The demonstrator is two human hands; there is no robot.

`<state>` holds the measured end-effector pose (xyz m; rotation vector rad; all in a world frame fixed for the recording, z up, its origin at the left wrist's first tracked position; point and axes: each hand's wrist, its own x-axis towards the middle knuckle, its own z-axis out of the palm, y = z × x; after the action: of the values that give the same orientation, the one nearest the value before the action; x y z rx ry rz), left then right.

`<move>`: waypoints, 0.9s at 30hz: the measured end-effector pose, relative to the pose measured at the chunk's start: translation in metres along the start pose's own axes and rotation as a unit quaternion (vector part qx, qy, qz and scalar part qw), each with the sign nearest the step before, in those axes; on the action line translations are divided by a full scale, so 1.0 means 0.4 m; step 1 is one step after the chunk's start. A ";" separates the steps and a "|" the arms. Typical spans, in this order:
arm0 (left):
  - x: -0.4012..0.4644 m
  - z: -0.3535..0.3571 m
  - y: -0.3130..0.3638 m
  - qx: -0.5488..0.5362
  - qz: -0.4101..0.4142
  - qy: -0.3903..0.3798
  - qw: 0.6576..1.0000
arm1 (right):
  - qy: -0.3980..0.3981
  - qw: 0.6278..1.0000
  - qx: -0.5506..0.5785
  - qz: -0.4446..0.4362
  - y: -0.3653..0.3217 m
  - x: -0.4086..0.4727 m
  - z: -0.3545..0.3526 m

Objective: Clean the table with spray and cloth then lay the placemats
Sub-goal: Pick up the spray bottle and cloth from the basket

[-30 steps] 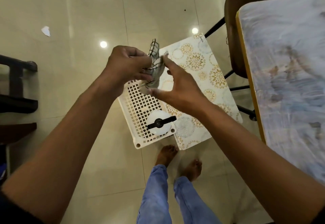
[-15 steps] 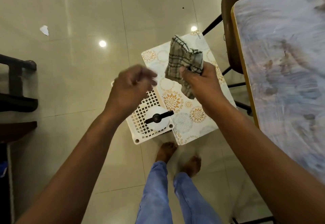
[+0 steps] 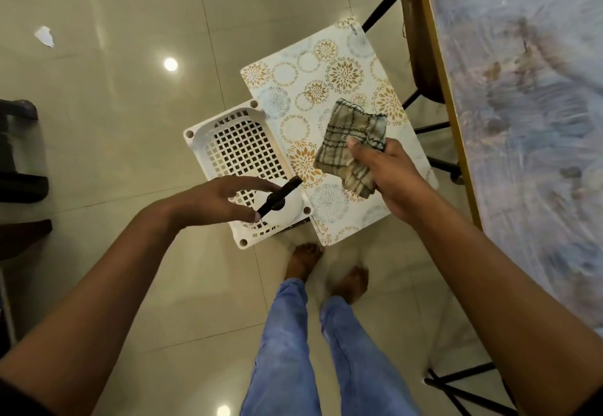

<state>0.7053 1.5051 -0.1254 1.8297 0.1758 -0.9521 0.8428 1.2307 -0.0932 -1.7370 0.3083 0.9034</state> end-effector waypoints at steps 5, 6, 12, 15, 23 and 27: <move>-0.019 0.052 -0.064 0.025 0.023 0.023 0.999 | -0.012 0.999 0.018 0.032 0.013 -0.012 0.006; -0.011 0.067 -0.073 0.072 0.042 0.063 0.995 | -0.013 0.999 0.027 0.037 0.015 -0.013 0.007; 0.074 0.150 -0.056 0.154 0.141 0.239 0.948 | 0.007 0.994 0.099 0.043 0.034 -0.026 0.029; 0.103 0.187 -0.019 0.133 0.204 0.298 0.923 | -0.002 0.990 0.130 0.050 0.047 -0.030 0.026; 0.084 0.230 0.069 -0.085 0.198 0.295 0.931 | 0.023 0.987 0.141 0.070 0.034 -0.082 0.001; 0.007 0.211 0.152 -0.127 0.197 0.314 0.920 | 0.050 0.986 0.153 0.040 -0.010 -0.153 -0.020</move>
<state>0.6939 1.4054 -0.0977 1.7757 0.2948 -0.0342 0.8074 1.2110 -0.0465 -1.4944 0.5568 0.7821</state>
